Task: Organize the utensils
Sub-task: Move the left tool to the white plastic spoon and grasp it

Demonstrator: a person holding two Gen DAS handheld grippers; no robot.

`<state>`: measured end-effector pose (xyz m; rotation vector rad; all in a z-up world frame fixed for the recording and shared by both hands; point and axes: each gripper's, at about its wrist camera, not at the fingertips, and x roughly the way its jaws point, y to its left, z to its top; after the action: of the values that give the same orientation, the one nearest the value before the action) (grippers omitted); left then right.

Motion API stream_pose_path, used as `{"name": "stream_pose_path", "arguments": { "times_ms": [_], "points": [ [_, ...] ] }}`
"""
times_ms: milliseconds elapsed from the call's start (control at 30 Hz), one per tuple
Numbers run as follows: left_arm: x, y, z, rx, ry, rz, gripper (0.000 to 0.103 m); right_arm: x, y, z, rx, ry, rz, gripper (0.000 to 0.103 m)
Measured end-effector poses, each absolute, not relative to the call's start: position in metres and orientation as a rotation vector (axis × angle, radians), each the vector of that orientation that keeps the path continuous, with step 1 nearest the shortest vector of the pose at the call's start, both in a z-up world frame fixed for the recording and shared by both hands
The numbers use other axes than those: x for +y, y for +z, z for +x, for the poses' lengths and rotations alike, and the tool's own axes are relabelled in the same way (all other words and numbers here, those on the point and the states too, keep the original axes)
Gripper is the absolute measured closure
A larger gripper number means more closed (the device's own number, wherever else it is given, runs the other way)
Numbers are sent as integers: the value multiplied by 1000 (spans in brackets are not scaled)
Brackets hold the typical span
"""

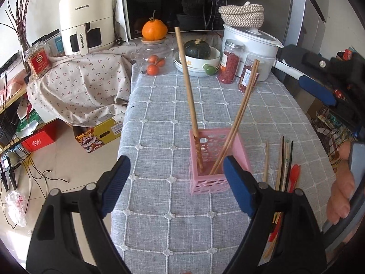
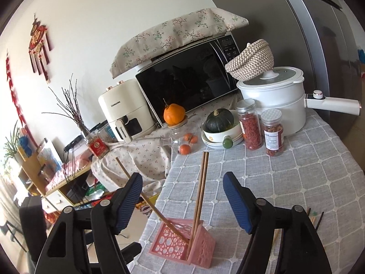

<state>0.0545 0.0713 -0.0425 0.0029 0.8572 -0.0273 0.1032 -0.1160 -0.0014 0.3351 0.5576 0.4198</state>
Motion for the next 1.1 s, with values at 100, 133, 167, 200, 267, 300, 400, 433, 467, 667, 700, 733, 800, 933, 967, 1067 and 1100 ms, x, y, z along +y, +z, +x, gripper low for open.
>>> {"name": "stream_pose_path", "arguments": {
  "times_ms": [100, 133, 167, 200, 267, 300, 400, 433, 467, 667, 700, 733, 800, 933, 967, 1067, 1100],
  "points": [
    [62, -45, 51, 874, -59, 11, 16, -130, 7, 94, 563, 415, 285, 16],
    [59, -46, 50, 885, -73, 15, 16, -135, 8, 91, 569, 410, 258, 15],
    [55, -48, 50, 898, -89, 19, 16, -141, 8, 88, 577, 406, 232, 14],
    [50, -51, 50, 913, -106, 23, 16, -146, 8, 85, 587, 399, 208, 14],
    [41, -56, 49, 945, -140, 27, 16, -158, 4, 80, 609, 380, 166, 13],
    [36, -59, 49, 960, -155, 29, 16, -164, 2, 78, 623, 369, 150, 13],
    [20, -67, 48, 1000, -192, 43, 16, -181, -6, 73, 674, 341, 120, 13],
    [15, -69, 47, 1010, -204, 51, 16, -186, -9, 72, 692, 331, 113, 13],
    [10, -71, 47, 1020, -213, 61, 16, -191, -12, 71, 713, 319, 107, 13],
    [-21, -89, 45, 1138, -321, 110, 16, -220, -37, 73, 868, 233, 79, 13],
    [-26, -93, 46, 1164, -342, 112, 16, -224, -43, 73, 899, 214, 69, 13],
    [-30, -97, 46, 1187, -361, 114, 16, -227, -49, 75, 932, 194, 57, 13],
    [-37, -105, 47, 1231, -389, 114, 21, -234, -60, 77, 993, 160, 44, 13],
    [-52, -115, 48, 1271, -435, 132, 53, -248, -80, 79, 1106, 122, 51, 13],
    [-56, -118, 48, 1275, -442, 146, 59, -251, -83, 79, 1125, 118, 62, 13],
    [-64, -126, 49, 1293, -433, 189, 63, -260, -88, 78, 1153, 113, 95, 13],
    [-66, -129, 50, 1299, -430, 197, 63, -262, -88, 78, 1155, 109, 101, 13]
  ]
}}
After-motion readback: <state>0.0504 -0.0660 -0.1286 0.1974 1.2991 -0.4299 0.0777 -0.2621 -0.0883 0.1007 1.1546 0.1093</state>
